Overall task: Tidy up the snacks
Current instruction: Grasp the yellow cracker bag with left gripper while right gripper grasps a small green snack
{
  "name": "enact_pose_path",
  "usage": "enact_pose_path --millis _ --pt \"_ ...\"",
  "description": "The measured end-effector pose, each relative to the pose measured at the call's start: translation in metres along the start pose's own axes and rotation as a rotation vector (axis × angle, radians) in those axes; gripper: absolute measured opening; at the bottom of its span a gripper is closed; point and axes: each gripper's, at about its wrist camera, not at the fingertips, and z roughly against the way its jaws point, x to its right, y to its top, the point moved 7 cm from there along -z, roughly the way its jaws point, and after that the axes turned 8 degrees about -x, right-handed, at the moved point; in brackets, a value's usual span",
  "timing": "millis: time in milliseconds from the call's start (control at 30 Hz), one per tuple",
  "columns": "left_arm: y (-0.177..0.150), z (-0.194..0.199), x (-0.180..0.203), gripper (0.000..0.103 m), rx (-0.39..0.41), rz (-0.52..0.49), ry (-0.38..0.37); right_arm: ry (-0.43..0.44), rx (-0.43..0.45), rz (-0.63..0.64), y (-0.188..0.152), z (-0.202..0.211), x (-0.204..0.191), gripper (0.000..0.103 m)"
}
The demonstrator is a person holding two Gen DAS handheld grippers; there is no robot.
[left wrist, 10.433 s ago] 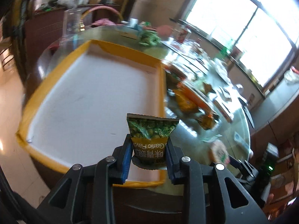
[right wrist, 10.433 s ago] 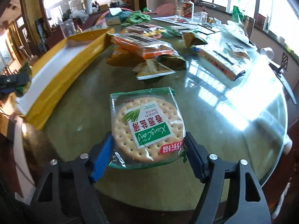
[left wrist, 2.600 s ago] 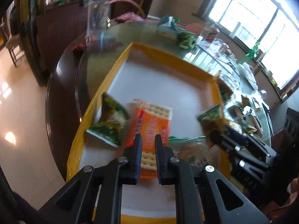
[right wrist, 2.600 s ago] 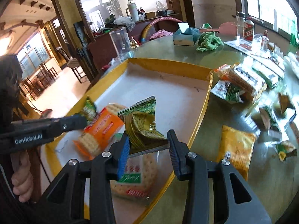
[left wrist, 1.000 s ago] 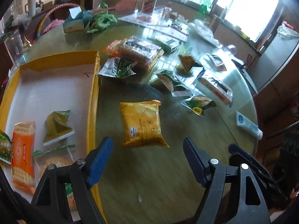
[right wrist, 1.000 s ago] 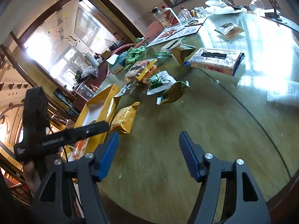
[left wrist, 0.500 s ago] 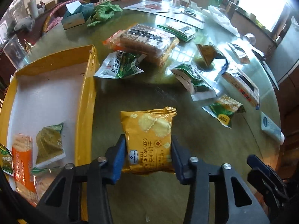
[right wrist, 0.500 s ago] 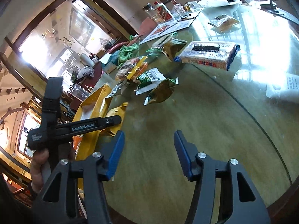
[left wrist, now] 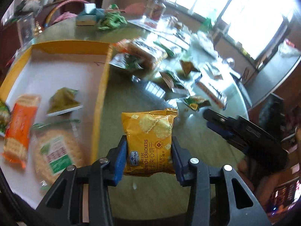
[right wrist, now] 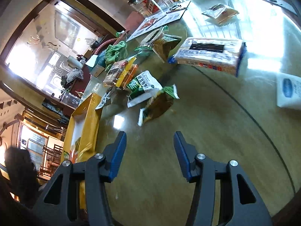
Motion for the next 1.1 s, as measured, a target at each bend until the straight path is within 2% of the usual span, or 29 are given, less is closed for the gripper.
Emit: enact_pose_path --millis 167,300,400,500,533,633,733,867,1100 --pt "0.002 0.022 -0.013 0.043 0.06 0.032 -0.023 -0.041 0.002 -0.059 0.02 -0.014 0.003 0.053" --pt "-0.002 0.031 -0.026 0.043 0.083 0.05 -0.031 -0.041 0.006 -0.12 0.032 -0.021 0.007 0.046" --pt "-0.005 0.035 -0.033 0.043 0.1 0.061 -0.042 -0.081 0.013 -0.117 0.035 -0.023 0.008 0.034" --pt "-0.009 0.041 -0.041 0.043 0.115 0.075 -0.046 -0.104 0.009 -0.112 0.031 -0.025 0.008 0.02" --pt "-0.011 0.043 -0.045 0.043 0.117 0.082 -0.044 -0.101 0.007 -0.11 0.028 -0.025 0.008 0.018" --pt "-0.017 0.051 -0.057 0.043 0.135 0.107 -0.04 -0.098 0.012 -0.103 0.018 -0.021 0.007 0.016" --pt "-0.023 0.061 -0.071 0.043 0.158 0.133 -0.023 -0.06 0.005 -0.084 0.002 -0.016 0.002 0.016" --pt "-0.031 0.071 -0.091 0.043 0.173 0.179 0.01 -0.004 0.006 -0.014 -0.024 -0.004 -0.022 0.016" --pt "-0.036 0.087 -0.116 0.043 0.208 0.221 0.057 0.075 0.029 0.256 -0.059 0.011 -0.108 0.016"
